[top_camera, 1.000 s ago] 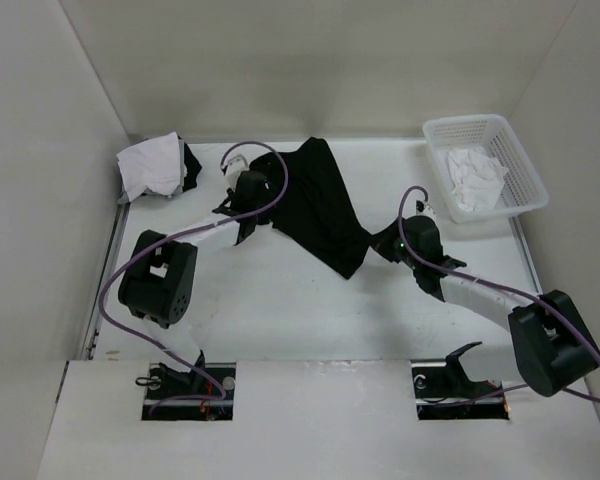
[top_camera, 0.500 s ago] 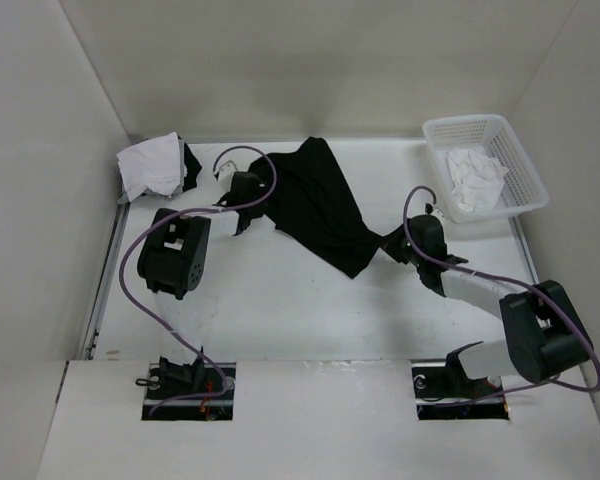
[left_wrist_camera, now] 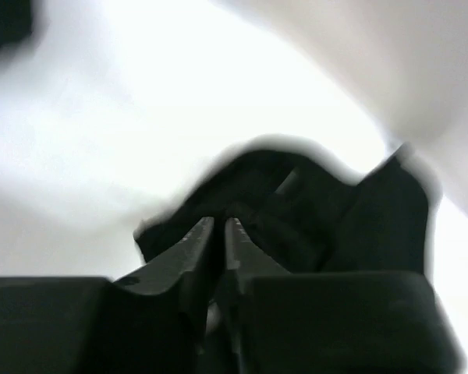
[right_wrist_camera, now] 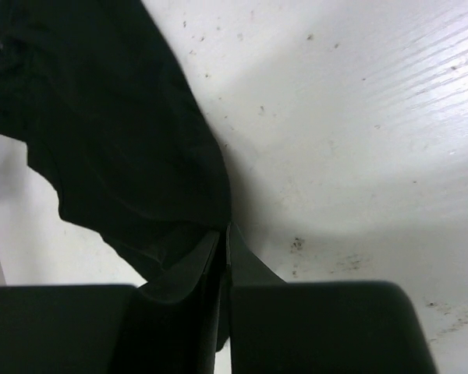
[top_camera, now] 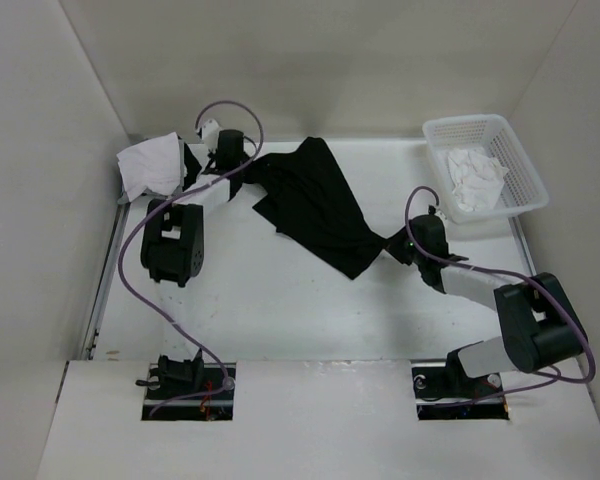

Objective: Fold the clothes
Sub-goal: Flatten the tank top out

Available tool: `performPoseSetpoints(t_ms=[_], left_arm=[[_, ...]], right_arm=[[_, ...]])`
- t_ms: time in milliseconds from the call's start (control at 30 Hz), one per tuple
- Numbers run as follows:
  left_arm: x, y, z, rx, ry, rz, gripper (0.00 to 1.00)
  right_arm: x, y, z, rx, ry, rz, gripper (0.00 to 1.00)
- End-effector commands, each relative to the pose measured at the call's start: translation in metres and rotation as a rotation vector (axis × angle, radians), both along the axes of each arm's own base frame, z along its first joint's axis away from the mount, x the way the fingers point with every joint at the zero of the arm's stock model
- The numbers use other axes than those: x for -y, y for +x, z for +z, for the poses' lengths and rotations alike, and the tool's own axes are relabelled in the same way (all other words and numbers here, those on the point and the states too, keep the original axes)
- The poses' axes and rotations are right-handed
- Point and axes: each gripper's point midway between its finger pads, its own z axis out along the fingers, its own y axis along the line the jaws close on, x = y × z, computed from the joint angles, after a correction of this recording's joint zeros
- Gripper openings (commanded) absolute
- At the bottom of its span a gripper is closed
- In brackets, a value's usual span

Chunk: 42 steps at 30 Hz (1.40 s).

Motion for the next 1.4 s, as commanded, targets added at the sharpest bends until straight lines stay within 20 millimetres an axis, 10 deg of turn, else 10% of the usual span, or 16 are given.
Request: performPoseSetpoints(t_ms=[0, 200, 467, 700, 1133, 1367], left_arm=[[0.012, 0.051, 0.027, 0.044, 0.082, -0.072, 0.20], [0.000, 0.005, 0.015, -0.015, 0.079, -0.034, 0.49], [0.021, -0.077, -0.023, -0.039, -0.067, -0.084, 0.32], [0.040, -0.063, -0.063, -0.113, -0.193, -0.146, 0.34], [0.039, -0.057, -0.071, -0.148, -0.095, -0.179, 0.10], [0.011, -0.075, -0.064, -0.175, 0.059, -0.099, 0.25]], right_arm=[[-0.002, 0.021, 0.027, 0.088, 0.018, 0.000, 0.11], [-0.002, 0.024, 0.031, 0.101, 0.012, 0.002, 0.28], [0.003, 0.017, 0.040, 0.133, -0.007, -0.004, 0.36], [0.011, 0.007, 0.054, 0.176, -0.021, -0.022, 0.41], [0.025, -0.013, 0.083, 0.252, -0.033, -0.057, 0.42], [0.023, -0.018, 0.088, 0.270, -0.035, -0.048, 0.43]])
